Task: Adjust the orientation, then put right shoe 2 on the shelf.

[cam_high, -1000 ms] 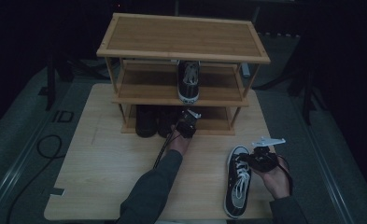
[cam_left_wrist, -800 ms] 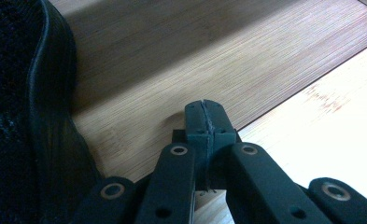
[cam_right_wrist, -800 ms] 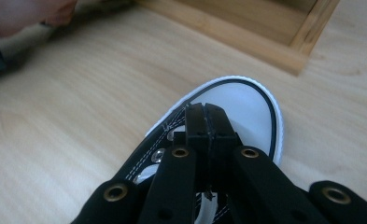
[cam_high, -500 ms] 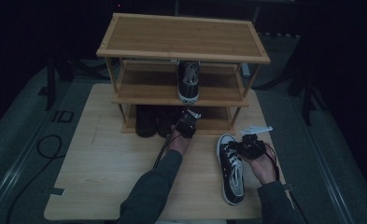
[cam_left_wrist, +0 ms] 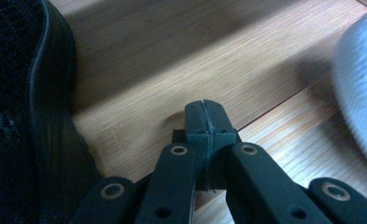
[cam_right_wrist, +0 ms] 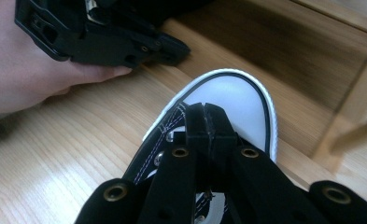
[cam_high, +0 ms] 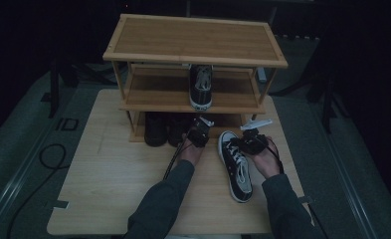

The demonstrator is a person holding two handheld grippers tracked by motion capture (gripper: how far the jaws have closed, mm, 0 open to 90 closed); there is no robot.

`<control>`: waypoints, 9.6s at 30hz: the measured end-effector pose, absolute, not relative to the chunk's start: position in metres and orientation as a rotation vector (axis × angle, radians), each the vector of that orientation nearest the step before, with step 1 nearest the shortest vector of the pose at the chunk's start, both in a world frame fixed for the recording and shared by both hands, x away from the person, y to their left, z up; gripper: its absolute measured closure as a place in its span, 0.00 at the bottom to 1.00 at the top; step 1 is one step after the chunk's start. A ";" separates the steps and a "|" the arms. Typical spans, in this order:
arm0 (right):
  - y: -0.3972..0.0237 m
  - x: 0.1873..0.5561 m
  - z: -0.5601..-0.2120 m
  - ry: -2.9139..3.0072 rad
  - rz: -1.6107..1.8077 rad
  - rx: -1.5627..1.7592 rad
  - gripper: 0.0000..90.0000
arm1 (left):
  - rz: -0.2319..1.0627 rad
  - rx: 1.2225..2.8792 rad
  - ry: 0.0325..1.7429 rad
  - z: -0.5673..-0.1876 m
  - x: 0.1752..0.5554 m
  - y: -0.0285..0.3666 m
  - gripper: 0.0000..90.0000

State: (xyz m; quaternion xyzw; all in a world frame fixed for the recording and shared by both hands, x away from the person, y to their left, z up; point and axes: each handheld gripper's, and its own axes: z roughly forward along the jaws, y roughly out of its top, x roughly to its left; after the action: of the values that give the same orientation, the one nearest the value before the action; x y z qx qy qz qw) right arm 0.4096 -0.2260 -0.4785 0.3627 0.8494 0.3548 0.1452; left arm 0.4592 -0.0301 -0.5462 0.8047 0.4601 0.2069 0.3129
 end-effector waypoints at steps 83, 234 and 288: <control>-0.235 0.343 -0.504 2.371 0.726 1.217 0.94 | 0.544 2.118 1.218 -0.546 0.459 -0.030 1.00; -0.265 0.401 -0.311 2.453 0.974 0.817 0.97 | 0.539 2.130 1.220 -0.545 0.459 -0.029 1.00; -0.249 0.441 -0.311 2.237 1.056 0.993 0.81 | 0.536 2.113 1.228 -0.546 0.459 -0.030 1.00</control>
State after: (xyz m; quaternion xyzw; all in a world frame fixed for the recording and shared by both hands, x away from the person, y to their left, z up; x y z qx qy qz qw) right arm 0.4409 -0.2492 -0.3108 0.3620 0.8155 0.3849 0.2361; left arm 0.4593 -0.0305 -0.5461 0.8017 0.4658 0.2035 0.3145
